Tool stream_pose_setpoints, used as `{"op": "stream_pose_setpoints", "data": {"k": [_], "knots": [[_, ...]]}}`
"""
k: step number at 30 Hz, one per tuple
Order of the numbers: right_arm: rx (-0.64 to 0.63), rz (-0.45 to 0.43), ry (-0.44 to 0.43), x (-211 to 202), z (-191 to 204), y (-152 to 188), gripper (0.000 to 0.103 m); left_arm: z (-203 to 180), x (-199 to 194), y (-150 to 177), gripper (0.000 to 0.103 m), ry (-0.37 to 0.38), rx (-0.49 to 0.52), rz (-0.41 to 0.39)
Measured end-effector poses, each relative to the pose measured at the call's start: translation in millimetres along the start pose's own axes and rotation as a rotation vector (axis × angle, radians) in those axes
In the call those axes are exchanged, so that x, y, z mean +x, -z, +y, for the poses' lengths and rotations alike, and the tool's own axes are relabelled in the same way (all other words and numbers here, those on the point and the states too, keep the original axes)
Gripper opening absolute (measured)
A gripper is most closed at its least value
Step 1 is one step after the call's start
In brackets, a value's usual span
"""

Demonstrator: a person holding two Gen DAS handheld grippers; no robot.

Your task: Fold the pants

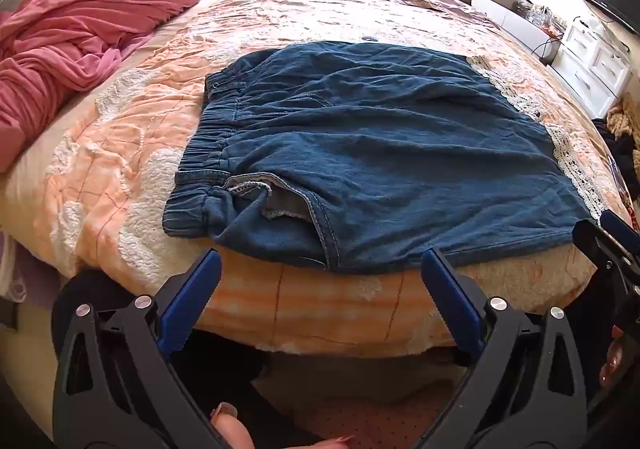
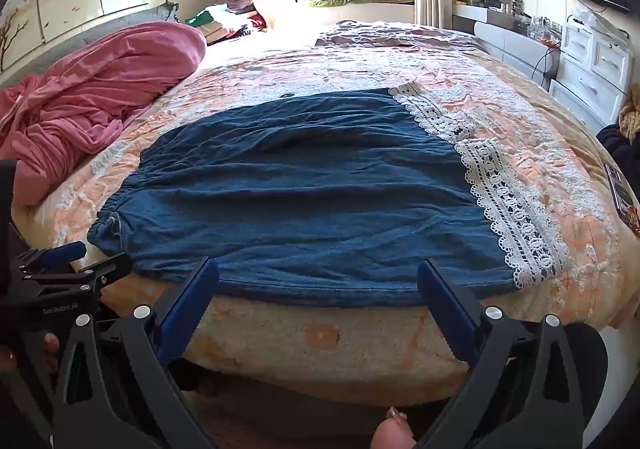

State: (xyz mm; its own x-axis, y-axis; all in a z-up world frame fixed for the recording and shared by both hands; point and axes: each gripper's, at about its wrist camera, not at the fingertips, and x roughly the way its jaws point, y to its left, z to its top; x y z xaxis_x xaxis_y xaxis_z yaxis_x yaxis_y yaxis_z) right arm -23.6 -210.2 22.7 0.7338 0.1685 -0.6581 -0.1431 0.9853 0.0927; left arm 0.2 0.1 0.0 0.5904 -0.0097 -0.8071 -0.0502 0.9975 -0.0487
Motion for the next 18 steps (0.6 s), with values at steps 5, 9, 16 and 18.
{"op": "stream_pose_setpoints", "data": {"k": [5,9,16,18], "knots": [[-0.006,0.016,0.005,0.7,-2.7,1.0,0.099,-1.1,-2.1,0.2,0.094,0.008,0.0,-0.009],[-0.007,0.01,0.005,0.5,2.1,0.0,0.099,-1.9,-5.0,1.5,0.094,0.015,0.001,-0.014],[-0.007,0.001,0.006,-2.4,0.0,0.3,0.099,-0.4,-3.6,0.2,0.094,0.018,0.002,-0.007],[-0.009,0.003,0.007,-2.7,1.0,0.1,0.099,0.0,-4.0,-0.2,0.094,0.017,0.002,-0.008]]}}
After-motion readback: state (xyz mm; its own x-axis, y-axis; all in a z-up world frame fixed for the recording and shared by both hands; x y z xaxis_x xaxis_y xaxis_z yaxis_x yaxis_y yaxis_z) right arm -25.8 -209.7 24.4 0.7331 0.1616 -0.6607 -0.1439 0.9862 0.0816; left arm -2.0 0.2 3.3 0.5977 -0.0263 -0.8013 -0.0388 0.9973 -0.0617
